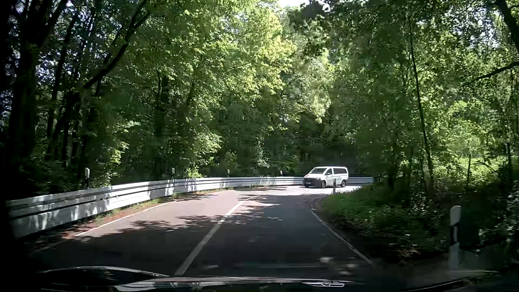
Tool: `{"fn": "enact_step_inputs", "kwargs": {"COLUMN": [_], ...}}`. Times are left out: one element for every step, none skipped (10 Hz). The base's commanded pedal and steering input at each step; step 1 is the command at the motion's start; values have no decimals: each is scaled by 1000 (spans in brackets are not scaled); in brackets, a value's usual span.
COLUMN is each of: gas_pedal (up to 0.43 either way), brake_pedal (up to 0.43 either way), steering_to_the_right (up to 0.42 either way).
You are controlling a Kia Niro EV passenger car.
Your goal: Follow the waypoints while adhering to traffic rules and regulations
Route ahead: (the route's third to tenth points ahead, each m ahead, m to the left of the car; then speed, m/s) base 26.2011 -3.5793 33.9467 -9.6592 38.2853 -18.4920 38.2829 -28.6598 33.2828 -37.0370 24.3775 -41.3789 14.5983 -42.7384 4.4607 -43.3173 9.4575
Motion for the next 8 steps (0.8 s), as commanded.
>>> {"fn": "enact_step_inputs", "kwargs": {"gas_pedal": [268, 268, 268, 268, 268, 248, 209, 189], "brake_pedal": [0, 0, 0, 0, 0, 0, 0, 0], "steering_to_the_right": [-6, -6, -3, 5, 13, 24, 32, 46]}}
